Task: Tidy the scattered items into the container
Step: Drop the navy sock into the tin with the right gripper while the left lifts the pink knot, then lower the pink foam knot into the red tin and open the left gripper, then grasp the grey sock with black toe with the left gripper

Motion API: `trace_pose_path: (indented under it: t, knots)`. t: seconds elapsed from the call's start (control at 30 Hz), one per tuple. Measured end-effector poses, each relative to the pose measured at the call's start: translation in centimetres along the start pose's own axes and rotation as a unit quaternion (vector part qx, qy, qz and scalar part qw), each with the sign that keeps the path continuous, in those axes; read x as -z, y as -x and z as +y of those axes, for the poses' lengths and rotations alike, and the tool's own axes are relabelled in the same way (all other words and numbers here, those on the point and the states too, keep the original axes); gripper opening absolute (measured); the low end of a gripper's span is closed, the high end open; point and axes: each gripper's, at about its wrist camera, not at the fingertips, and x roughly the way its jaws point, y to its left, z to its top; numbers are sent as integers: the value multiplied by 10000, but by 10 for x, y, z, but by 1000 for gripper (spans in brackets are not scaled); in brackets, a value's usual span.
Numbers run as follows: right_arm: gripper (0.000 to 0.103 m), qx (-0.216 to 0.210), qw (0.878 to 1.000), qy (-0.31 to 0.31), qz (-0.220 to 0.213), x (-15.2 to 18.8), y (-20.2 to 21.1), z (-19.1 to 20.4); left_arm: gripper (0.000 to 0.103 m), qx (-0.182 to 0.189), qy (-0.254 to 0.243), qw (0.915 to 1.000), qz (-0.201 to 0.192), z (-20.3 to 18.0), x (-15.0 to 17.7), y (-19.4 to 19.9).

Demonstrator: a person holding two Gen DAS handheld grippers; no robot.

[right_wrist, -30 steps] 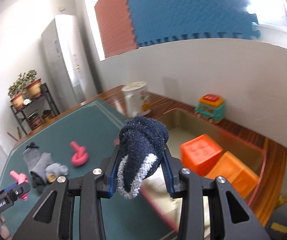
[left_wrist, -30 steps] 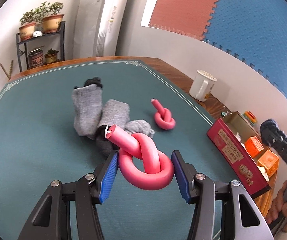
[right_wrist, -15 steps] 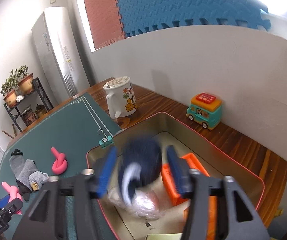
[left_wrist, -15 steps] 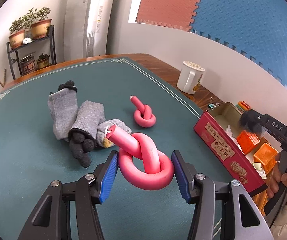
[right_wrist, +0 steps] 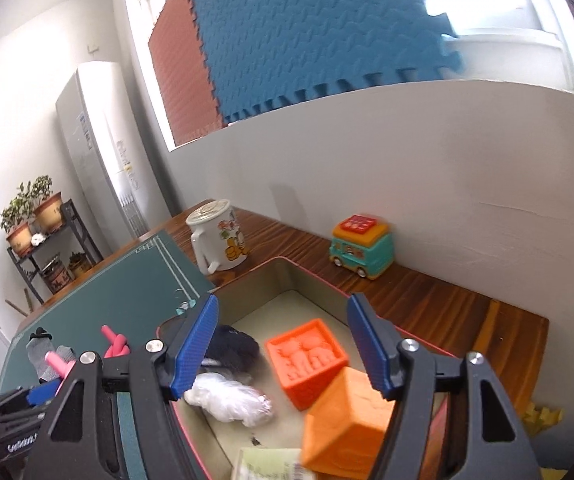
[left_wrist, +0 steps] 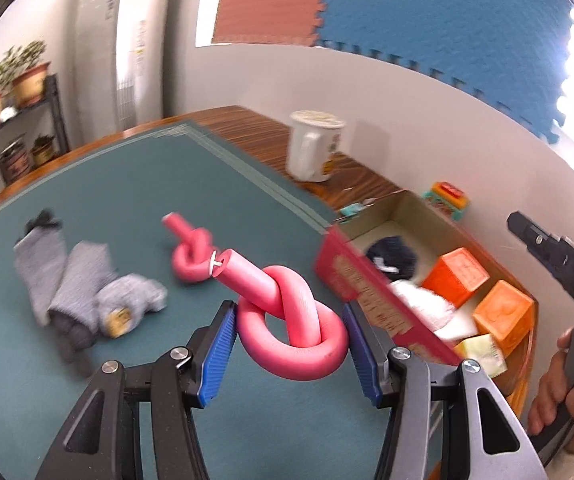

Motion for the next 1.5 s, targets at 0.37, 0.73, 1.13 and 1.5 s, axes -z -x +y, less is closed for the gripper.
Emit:
trace_pose_path:
  t: [0.37,0.73,1.13,1.5]
  knots:
    - [71,212,9993,-315,-19,2,5,-37,56,582,-656,9961,-21,-80,-25,-30]
    - [71,210,9989,-424,27,5,2,-43,84,978,-279,9940,401,-85,-23,-52]
    - [71,-159,9998,-96,104,12,5,-1,84,608,107,9978,228,-39,-17,-34]
    - [74,-748,9958,468,225,24,5,71,84,-344,1129,9928,-180,80,4,-1]
